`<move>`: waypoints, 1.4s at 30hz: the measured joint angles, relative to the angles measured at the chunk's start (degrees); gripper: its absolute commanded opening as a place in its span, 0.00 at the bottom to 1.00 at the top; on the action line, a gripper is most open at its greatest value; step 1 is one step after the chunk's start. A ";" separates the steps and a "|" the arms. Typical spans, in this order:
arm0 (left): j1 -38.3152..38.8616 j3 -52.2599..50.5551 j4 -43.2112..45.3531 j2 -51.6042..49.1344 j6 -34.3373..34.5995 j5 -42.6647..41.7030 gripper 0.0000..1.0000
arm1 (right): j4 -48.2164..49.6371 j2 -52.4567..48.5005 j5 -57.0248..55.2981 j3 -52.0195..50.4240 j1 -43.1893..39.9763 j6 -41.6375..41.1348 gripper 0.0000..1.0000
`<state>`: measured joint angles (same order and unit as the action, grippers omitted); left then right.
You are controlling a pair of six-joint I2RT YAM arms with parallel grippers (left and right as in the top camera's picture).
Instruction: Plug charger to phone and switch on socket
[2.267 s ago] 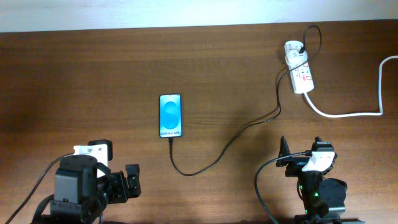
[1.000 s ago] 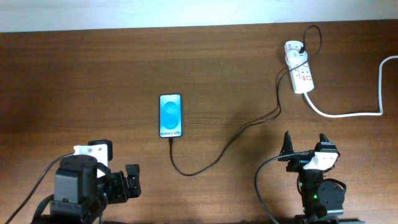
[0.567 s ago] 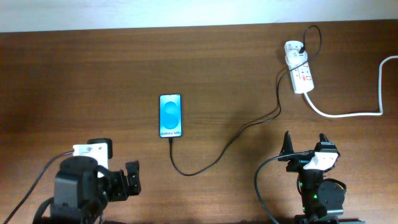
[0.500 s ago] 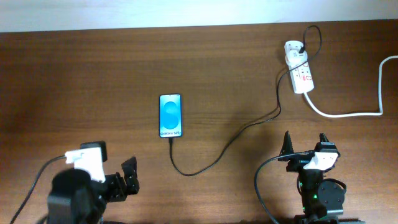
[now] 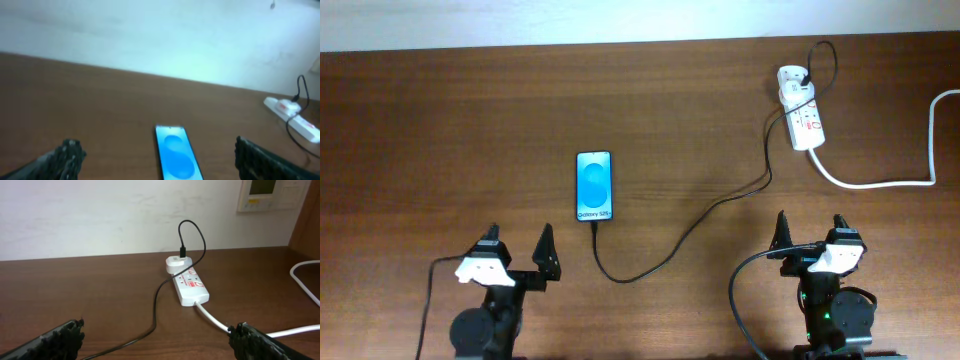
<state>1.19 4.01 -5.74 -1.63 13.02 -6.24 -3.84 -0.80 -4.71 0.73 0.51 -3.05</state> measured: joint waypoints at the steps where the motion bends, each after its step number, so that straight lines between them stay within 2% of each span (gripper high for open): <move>1: -0.17 -1.40 1.38 0.52 -0.04 0.00 0.99 | 0.00 0.00 -0.02 0.00 0.00 0.02 0.98; 4: -0.33 -3.15 1.68 0.72 -0.72 0.37 0.99 | 0.00 0.00 0.00 0.00 0.00 -0.02 0.98; 9: -0.31 -3.15 1.70 0.74 -6.40 1.20 0.99 | 0.00 0.00 -0.02 0.00 0.00 0.02 0.98; 18: -0.31 -3.15 1.07 0.79 -12.44 5.75 0.99 | 0.00 0.00 -0.02 0.00 0.00 0.00 0.98; 42: -0.33 -3.15 1.09 0.79 -13.27 5.86 0.99 | 0.00 0.00 0.00 0.00 0.00 0.02 0.98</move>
<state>0.86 0.86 -4.64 -0.84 -0.25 -0.38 -3.84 -0.80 -4.71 0.73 0.51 -3.03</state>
